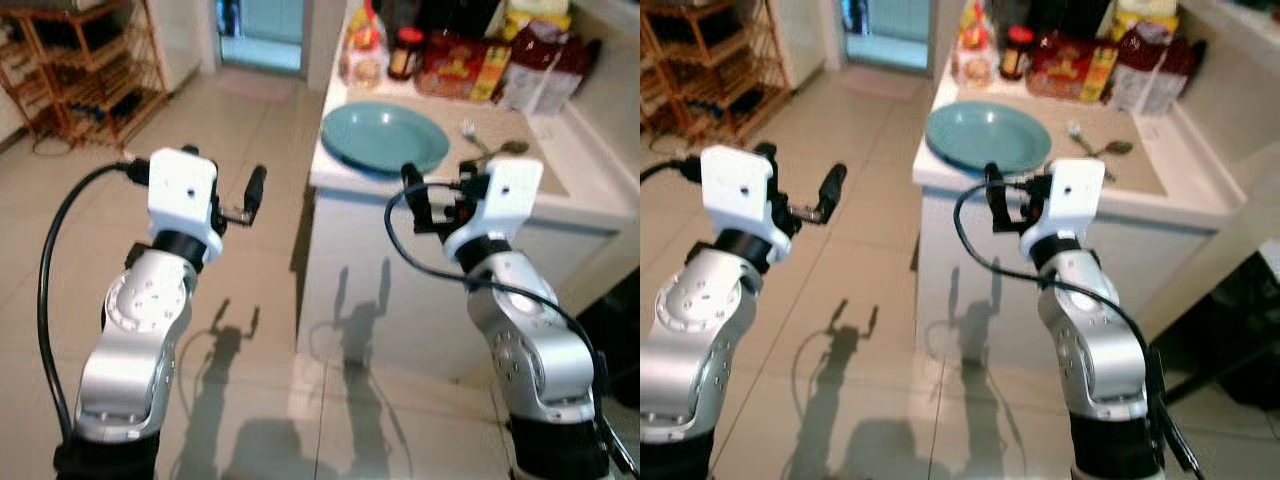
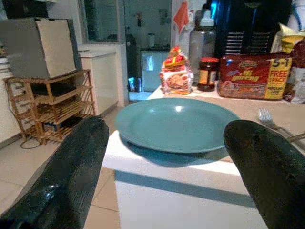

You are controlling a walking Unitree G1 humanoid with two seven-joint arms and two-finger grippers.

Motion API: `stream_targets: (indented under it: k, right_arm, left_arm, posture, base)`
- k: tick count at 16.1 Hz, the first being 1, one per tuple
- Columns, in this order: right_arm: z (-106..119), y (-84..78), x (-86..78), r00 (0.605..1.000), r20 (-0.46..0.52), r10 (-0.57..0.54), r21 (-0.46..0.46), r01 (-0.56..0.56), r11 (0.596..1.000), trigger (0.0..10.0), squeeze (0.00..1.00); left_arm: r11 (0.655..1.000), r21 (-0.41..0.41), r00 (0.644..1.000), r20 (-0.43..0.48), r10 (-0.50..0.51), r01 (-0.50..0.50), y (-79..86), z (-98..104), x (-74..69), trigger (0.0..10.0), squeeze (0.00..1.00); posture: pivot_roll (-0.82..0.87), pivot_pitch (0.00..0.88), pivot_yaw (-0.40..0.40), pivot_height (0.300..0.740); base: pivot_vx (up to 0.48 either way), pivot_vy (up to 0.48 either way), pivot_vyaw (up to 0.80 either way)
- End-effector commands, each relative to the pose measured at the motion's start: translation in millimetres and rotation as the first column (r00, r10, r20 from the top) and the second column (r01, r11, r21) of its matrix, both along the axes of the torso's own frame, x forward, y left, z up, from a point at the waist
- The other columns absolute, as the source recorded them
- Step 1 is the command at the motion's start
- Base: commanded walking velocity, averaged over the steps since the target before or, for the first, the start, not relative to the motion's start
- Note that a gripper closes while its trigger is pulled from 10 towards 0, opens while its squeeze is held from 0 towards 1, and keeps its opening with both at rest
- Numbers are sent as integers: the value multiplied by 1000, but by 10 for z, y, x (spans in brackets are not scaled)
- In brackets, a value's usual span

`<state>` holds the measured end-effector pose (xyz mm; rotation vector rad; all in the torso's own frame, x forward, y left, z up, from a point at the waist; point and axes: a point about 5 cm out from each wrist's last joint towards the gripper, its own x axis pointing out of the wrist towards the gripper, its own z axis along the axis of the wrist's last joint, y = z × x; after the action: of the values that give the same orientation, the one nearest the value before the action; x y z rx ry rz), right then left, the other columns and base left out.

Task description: Setting the table

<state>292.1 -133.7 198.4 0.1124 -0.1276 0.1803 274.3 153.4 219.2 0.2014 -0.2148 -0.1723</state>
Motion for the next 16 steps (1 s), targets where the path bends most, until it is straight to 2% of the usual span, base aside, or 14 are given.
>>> stream_targets:
  k: [1, 3, 7, 10, 15, 16]
  right_arm:
    - [-16, -48, 41, 999, -34, -13, 23, 14, 1000, 10000, 0]
    - [19, -36, 84, 997, -76, -2, 76, 8, 997, 10000, 0]
    - [45, -96, 119, 995, -100, -13, 46, 17, 999, 10000, 0]
    - [119, -181, 141, 995, -96, -31, 60, 37, 997, 10000, 0]
    - [168, -180, 114, 994, -106, 15, 58, -9, 998, 10000, 0]
    - [168, -183, 105, 993, -118, 20, 59, -13, 998, 10000, 0]
  left_arm:
    - [1000, 6, 1000, 4, -26, 26, -53, 10, 11, 10000, 0]
    - [1000, 10, 1000, 0, -27, 27, -41, 0, 11, 10000, 0]
    - [999, 13, 999, -3, -35, 35, -43, -9, 8, 10000, 0]
    - [998, 13, 999, -4, -54, 54, -83, -15, 27, 10000, 0]
    - [998, 6, 998, 6, -64, 64, -106, 0, 59, 10000, 0]
    - [997, -6, 997, 3, -71, 71, -107, -4, 52, 10000, 0]
  posture:
    - [129, 11, -84, 740]
    - [134, 11, -87, 740]
    - [135, 11, -89, 740]
    - [125, 6, -85, 740]
    - [114, 3, -88, 740]
    - [114, 3, -90, 740]
  base:
    - [398, 0, 0]
    - [405, 0, 0]
    - [414, 0, 0]
    - [417, 0, 0]
    - [409, 0, -160]
    - [0, 0, 0]
